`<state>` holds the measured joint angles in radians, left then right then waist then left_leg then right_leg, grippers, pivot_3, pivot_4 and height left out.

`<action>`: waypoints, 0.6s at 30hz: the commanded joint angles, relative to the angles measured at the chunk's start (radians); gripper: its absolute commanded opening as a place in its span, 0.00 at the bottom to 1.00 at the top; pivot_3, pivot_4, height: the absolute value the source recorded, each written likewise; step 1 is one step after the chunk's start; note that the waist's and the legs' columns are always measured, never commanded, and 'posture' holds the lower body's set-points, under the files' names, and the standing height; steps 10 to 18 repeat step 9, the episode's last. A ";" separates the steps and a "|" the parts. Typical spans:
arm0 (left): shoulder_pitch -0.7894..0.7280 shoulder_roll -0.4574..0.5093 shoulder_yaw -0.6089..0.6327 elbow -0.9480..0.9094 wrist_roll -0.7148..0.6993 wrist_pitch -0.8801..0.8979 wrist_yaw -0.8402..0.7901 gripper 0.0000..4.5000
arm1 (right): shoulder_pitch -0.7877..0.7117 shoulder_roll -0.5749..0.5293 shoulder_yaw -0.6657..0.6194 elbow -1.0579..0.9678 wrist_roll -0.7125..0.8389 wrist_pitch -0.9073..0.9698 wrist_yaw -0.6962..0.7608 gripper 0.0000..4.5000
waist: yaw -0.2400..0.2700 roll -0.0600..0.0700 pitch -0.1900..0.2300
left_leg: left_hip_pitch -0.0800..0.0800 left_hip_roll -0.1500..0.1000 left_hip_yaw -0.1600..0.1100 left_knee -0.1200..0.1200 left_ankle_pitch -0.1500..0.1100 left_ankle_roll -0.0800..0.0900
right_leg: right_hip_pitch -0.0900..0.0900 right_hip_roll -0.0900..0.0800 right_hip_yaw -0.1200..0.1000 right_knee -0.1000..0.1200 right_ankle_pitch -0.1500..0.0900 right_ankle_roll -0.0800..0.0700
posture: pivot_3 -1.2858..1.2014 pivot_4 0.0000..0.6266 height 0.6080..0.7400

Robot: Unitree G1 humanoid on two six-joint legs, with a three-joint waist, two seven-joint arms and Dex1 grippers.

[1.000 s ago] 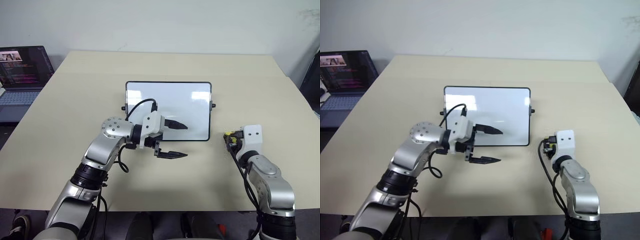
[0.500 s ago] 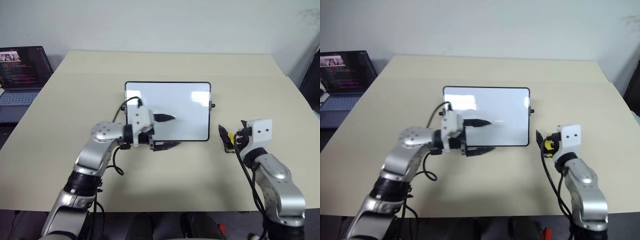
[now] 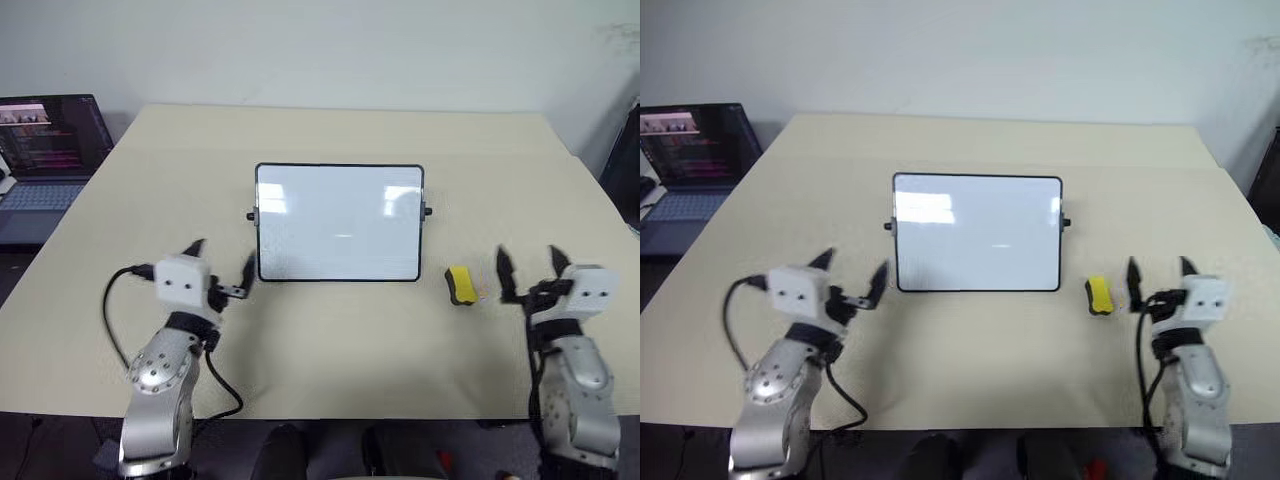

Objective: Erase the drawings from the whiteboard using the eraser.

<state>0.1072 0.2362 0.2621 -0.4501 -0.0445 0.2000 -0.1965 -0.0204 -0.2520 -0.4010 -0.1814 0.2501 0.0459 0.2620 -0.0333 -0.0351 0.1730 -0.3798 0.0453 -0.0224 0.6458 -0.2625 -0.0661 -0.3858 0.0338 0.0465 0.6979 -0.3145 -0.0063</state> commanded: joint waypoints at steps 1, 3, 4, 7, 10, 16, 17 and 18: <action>0.051 0.009 0.055 -0.036 0.055 -0.066 0.061 1.00 | -0.028 -0.044 -0.023 0.074 0.005 -0.069 0.027 1.00 | 0.000 0.000 0.000 | 0.000 0.000 0.000 -0.001 0.000 0.000 | 0.000 0.000 -0.001 0.000 0.001 -0.002 | 0.52 0.24 1.00; 0.097 0.010 0.085 -0.025 0.064 -0.080 0.077 1.00 | -0.016 -0.045 -0.039 0.078 0.011 -0.065 -0.001 1.00 | 0.001 0.001 0.000 | 0.000 0.001 0.001 -0.001 0.000 0.000 | 0.000 0.001 -0.001 0.000 0.000 -0.002 | 0.52 0.24 1.00; 0.103 0.003 0.077 -0.024 0.074 -0.074 0.090 1.00 | -0.022 -0.054 -0.049 0.103 0.021 -0.065 0.002 1.00 | 0.002 0.001 0.000 | 0.000 0.001 0.001 -0.001 0.000 0.000 | 0.000 0.000 -0.001 0.000 0.000 -0.002 | 0.52 0.24 1.00; 0.130 0.001 0.072 -0.008 0.071 -0.075 0.092 1.00 | 0.014 -0.071 -0.058 0.104 0.023 -0.057 0.004 1.00 | 0.006 0.001 0.000 | -0.001 0.000 0.001 -0.001 0.000 0.000 | -0.001 -0.001 0.000 -0.001 0.000 -0.003 | 0.52 0.24 1.00; 0.088 -0.008 0.066 0.044 0.072 -0.076 0.118 1.00 | 0.036 -0.070 -0.080 0.081 0.040 -0.022 -0.022 1.00 | 0.007 0.001 0.000 | -0.001 -0.001 0.001 0.000 0.000 0.000 | 0.000 -0.001 0.000 -0.001 0.000 -0.002 | 0.52 0.24 1.00; 0.088 -0.008 0.066 0.044 0.072 -0.076 0.118 1.00 | 0.036 -0.070 -0.080 0.081 0.040 -0.022 -0.022 1.00 | 0.007 0.001 0.000 | -0.001 -0.001 0.001 0.000 0.000 0.000 | 0.000 -0.001 0.000 -0.001 0.000 -0.002 | 0.52 0.24 1.00; 0.088 -0.008 0.066 0.044 0.072 -0.076 0.118 1.00 | 0.036 -0.070 -0.080 0.081 0.040 -0.022 -0.022 1.00 | 0.007 0.001 0.000 | -0.001 -0.001 0.001 0.000 0.000 0.000 | 0.000 -0.001 0.000 -0.001 0.000 -0.002 | 0.52 0.24 1.00; 0.088 -0.008 0.066 0.044 0.072 -0.076 0.118 1.00 | 0.036 -0.070 -0.080 0.081 0.040 -0.022 -0.022 1.00 | 0.007 0.001 0.000 | -0.001 -0.001 0.001 0.000 0.000 0.000 | 0.000 -0.001 0.000 -0.001 0.000 -0.002 | 0.52 0.24 1.00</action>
